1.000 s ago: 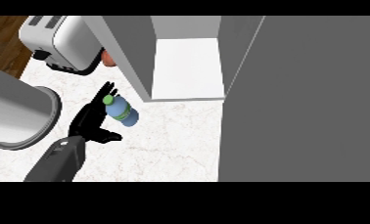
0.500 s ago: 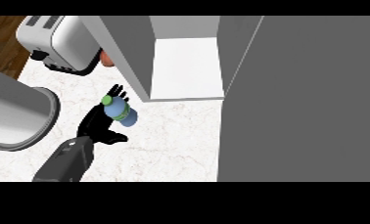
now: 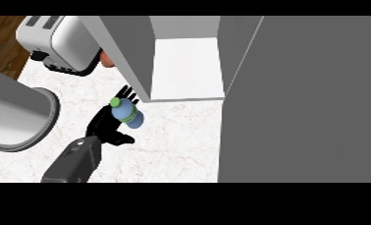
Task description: Pick up the bottled water, place it into the cabinet and close the cabinet
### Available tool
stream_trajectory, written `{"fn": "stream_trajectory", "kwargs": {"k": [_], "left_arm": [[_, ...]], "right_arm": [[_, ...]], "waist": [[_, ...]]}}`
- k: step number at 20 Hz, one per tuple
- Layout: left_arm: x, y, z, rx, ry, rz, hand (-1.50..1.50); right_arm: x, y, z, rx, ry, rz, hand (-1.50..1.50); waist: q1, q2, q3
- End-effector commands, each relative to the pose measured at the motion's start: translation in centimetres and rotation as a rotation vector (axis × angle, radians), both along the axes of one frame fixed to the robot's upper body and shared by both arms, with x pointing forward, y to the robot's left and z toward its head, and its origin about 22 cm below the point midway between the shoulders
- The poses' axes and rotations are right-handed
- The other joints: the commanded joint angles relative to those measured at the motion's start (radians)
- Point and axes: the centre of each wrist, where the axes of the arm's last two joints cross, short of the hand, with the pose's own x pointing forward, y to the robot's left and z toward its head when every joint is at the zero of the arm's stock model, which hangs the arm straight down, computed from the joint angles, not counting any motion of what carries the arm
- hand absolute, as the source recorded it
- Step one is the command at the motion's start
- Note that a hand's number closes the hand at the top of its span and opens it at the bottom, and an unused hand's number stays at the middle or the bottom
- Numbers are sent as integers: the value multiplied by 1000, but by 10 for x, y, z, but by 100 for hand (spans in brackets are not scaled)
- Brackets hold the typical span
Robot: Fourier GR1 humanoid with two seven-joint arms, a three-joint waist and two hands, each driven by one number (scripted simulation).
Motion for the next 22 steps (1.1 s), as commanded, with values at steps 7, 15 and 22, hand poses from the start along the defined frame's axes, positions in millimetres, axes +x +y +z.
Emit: {"fn": "stream_trajectory", "kwargs": {"k": [7, 15, 22], "left_arm": [[10, -31, 3, -81, -94, -133, 150], [2, -30, -3, -115, -94, -111, 150], [-43, 42, -16, -61, -168, 372, 150]], "right_arm": [[3, 5, -5, 8, 22, -11, -150], [-6, -5, -3, -16, 31, 5, -150], [-2, -4, -10, 3, 19, -38, -150]], "waist": [[12, -5, 1], [12, -6, 1], [39, -12, 3]]}}
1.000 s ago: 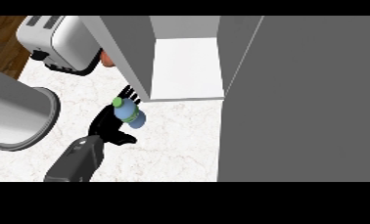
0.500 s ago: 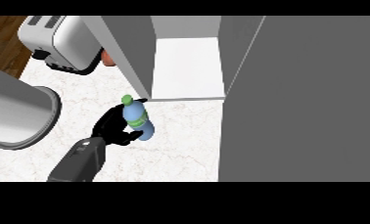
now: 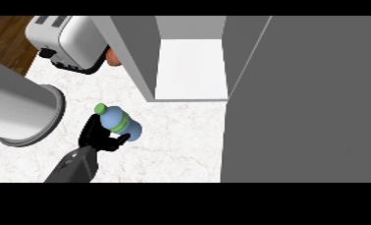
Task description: Pick up the bottled water, place it into the cabinet and close the cabinet
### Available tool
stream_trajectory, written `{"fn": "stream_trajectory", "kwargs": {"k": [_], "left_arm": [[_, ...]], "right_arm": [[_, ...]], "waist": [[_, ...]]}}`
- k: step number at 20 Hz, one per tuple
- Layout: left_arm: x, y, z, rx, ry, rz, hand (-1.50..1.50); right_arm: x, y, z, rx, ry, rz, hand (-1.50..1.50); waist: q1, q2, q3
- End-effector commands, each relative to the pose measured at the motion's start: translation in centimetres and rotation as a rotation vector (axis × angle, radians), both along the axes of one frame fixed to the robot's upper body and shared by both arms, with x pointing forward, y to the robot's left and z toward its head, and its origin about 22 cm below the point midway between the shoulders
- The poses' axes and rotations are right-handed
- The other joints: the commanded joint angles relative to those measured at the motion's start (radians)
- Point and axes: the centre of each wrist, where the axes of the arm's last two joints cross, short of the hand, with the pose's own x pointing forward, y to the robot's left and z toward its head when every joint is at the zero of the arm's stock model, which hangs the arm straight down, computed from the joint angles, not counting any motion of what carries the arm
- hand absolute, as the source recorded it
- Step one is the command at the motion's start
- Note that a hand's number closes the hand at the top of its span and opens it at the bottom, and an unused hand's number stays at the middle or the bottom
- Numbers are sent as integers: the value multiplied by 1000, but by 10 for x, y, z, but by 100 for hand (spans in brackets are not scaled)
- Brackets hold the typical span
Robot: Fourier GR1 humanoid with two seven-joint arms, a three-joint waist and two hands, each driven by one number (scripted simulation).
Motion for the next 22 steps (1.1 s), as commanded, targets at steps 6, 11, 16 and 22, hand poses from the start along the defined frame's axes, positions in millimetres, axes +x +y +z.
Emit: {"fn": "stream_trajectory", "kwargs": {"k": [6, 11, 16, 22], "left_arm": [[-15, 21, -2, -133, -121, 165, 150], [-19, 15, 1, -157, -103, 150, 150], [-23, 2, 6, -145, -114, 119, 150], [-19, -24, 45, -114, -119, 55, 150]], "right_arm": [[6, -4, 0, -25, 2, 0, -150], [-15, -7, 11, -11, 9, -10, -150], [-1, -2, 3, -15, 7, 29, -150], [-5, -2, -3, -13, 9, 34, -150]], "waist": [[9, -5, 2], [11, -10, 3], [10, -7, 2], [16, -11, 3]]}}
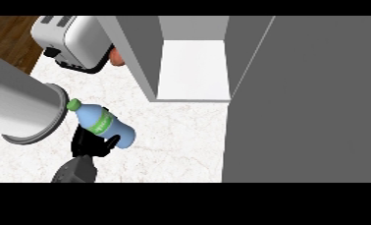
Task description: Pick up the bottled water, place it into the cabinet and close the cabinet
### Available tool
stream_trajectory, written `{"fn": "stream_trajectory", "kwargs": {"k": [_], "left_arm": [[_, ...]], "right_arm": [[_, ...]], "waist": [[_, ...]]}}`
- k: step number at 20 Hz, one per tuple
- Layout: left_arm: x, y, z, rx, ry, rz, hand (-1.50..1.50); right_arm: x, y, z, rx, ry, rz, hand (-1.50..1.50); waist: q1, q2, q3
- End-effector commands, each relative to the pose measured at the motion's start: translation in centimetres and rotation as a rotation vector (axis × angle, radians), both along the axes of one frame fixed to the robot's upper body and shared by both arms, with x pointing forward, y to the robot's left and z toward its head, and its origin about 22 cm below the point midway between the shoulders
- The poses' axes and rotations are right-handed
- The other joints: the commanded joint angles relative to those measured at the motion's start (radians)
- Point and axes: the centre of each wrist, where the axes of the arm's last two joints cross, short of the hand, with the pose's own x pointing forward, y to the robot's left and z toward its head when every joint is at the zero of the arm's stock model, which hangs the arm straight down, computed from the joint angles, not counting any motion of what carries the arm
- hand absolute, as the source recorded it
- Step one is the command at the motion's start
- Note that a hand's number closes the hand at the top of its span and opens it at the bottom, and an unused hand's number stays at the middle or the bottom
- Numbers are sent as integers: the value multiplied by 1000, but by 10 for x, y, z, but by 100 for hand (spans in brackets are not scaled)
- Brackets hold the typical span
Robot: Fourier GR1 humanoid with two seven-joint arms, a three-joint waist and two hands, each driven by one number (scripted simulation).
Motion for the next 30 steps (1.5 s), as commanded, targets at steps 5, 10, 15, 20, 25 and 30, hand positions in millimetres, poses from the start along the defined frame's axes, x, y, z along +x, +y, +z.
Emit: {"fn": "stream_trajectory", "kwargs": {"k": [5, 10, 15, 20, 25, 30], "left_arm": [[19, -37, 56, 35, -69, -29, 150], [27, -78, 91, 65, -120, -52, 150], [59, -118, 130, 125, -135, -49, 150], [75, -147, 157, 183, -121, -31, 150], [82, -166, 169, 302, -184, -4, 150], [107, -168, 187, 370, -183, 27, 150]], "right_arm": [[11, 5, 9, 20, -11, 2, -150], [-3, 22, 1, 10, 4, 4, -150], [2, 19, 0, 27, 8, 24, -150], [0, 15, -3, 22, 0, 18, -150], [8, 21, 5, 46, 10, 6, -150], [8, 20, -4, 48, -3, 41, -150]], "waist": [[-5, 3, -1], [-12, 2, -1], [-17, 4, -1], [-20, 4, -1], [-20, 5, -1], [-37, 10, -1]]}}
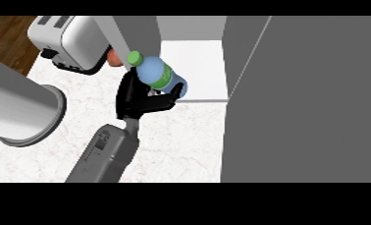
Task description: Pick up the bottled water, place it into the cabinet and close the cabinet
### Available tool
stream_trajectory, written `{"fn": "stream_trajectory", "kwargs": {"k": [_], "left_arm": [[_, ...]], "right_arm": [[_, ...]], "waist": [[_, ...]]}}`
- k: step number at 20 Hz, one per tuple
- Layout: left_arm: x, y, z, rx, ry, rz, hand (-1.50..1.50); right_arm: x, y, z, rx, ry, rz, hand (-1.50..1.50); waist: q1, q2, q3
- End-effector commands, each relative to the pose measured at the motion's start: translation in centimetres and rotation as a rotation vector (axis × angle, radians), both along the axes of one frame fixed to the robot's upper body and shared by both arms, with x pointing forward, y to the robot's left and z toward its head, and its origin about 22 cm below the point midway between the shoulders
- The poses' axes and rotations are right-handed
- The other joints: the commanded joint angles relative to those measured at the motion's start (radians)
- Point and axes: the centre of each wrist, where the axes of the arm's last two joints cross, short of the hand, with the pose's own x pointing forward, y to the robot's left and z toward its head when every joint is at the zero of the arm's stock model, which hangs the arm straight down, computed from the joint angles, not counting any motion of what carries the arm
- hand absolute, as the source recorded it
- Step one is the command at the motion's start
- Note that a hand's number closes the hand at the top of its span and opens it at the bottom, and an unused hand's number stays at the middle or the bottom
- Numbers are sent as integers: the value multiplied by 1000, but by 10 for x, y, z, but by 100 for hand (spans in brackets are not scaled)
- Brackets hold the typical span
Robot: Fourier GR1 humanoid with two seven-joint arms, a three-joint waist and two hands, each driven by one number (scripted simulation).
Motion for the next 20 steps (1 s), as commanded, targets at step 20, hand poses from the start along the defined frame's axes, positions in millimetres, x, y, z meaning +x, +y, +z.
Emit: {"fn": "stream_trajectory", "kwargs": {"k": [20], "left_arm": [[61, -39, 46, 356, -74, 214, 150]], "right_arm": [[16, 5, 0, 14, -23, 55, -150]], "waist": [[-79, 29, 2]]}}
